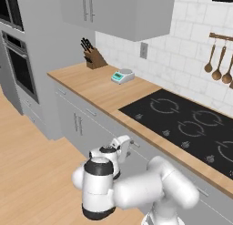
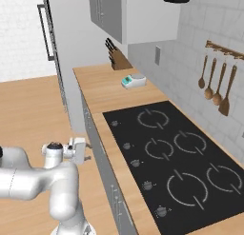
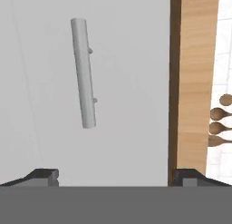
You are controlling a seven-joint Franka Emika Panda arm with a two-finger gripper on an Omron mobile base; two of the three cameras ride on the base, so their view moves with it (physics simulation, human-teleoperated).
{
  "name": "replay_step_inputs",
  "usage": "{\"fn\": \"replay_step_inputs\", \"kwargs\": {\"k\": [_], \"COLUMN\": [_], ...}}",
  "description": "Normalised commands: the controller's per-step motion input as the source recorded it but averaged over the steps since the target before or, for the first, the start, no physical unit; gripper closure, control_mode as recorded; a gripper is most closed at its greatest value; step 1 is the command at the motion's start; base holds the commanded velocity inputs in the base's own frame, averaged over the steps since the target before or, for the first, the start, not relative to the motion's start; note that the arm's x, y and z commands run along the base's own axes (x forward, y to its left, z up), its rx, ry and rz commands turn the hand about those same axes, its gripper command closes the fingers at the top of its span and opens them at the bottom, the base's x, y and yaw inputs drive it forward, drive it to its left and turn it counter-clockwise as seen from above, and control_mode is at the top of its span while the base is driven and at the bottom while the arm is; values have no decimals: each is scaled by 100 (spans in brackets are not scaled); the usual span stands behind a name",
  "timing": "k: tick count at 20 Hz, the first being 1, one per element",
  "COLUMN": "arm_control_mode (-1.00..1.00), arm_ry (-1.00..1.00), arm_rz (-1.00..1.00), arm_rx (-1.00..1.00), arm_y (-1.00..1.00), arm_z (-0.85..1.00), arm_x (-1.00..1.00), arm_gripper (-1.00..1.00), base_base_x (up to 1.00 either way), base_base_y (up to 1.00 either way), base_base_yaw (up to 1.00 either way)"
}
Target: Take a straw from the drawer in front and place it inside the glass cup on the dining counter.
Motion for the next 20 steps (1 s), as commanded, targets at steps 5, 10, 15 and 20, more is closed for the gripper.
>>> {"fn": "replay_step_inputs", "kwargs": {"k": [5,10,15,20], "arm_control_mode": [-100,-100,-100,-100], "arm_ry": [0,0,4,7], "arm_rz": [4,9,9,7], "arm_rx": [3,2,0,0], "arm_y": [-19,-13,-2,0], "arm_z": [-14,-25,-44,-40], "arm_x": [44,52,49,49], "arm_gripper": [-100,-100,-100,-100], "base_base_x": [0,0,0,0], "base_base_y": [0,0,0,0], "base_base_yaw": [0,0,0,0]}}
